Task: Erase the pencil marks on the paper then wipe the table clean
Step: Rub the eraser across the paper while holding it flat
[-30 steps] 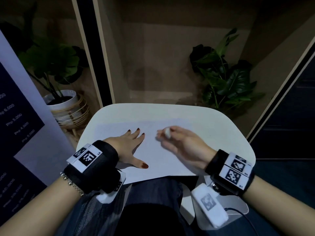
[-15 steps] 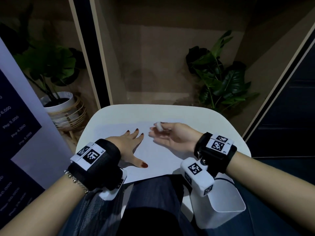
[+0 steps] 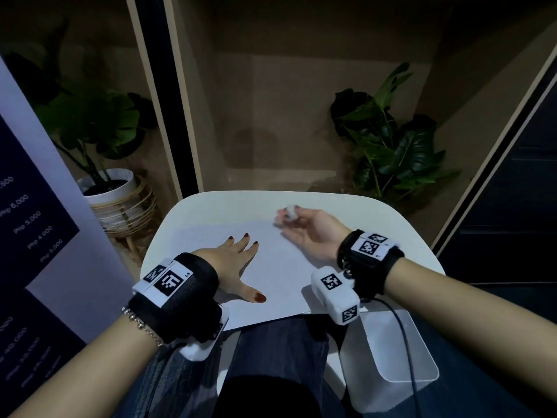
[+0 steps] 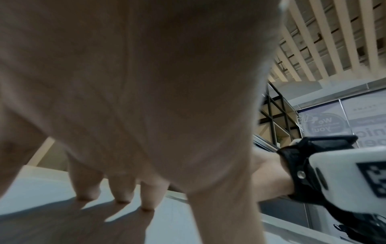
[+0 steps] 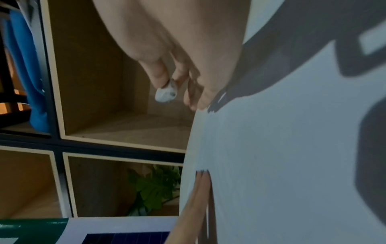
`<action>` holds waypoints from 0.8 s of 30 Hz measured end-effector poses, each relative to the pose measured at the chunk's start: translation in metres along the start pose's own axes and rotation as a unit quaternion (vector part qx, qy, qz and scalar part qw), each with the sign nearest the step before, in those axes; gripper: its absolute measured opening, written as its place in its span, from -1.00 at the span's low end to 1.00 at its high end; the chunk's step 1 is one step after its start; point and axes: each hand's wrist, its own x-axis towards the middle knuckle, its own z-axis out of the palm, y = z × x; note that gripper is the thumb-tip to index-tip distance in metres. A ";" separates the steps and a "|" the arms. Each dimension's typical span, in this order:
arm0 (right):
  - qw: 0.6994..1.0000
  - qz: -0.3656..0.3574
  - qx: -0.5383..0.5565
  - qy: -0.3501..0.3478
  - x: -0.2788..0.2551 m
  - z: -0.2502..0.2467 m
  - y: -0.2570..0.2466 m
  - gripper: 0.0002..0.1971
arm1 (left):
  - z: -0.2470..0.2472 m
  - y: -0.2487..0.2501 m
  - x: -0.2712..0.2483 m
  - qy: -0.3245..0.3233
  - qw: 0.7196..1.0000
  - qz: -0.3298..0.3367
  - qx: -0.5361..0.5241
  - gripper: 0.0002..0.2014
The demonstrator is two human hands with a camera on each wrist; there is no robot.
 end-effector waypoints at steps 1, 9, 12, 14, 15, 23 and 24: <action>0.999 0.016 -0.030 -0.022 0.002 0.003 0.008 -0.68 | 0.001 0.000 0.000 0.001 1.000 0.001 -0.001 0.09; 0.955 -0.113 0.010 0.276 0.016 -0.054 -0.025 -0.73 | 0.002 -0.002 0.000 -0.004 1.000 0.003 -0.003 0.08; 0.977 -0.094 0.075 0.175 0.021 -0.028 -0.022 -0.76 | 0.002 -0.002 0.001 0.001 1.000 0.003 -0.002 0.08; 0.989 -0.070 0.054 0.122 0.027 -0.004 -0.010 -0.76 | 0.003 -0.002 0.000 0.003 1.000 0.004 -0.006 0.08; 0.992 -0.065 0.038 0.106 0.030 0.004 -0.003 -0.73 | 0.003 -0.002 0.000 0.002 1.000 0.005 -0.008 0.07; 0.972 -0.126 0.016 0.197 0.023 -0.043 -0.012 -0.70 | 0.004 -0.004 0.002 0.001 1.000 0.007 -0.010 0.08; 0.962 -0.128 0.025 0.238 0.023 -0.052 -0.022 -0.71 | 0.004 -0.004 0.002 0.001 1.000 0.006 -0.008 0.08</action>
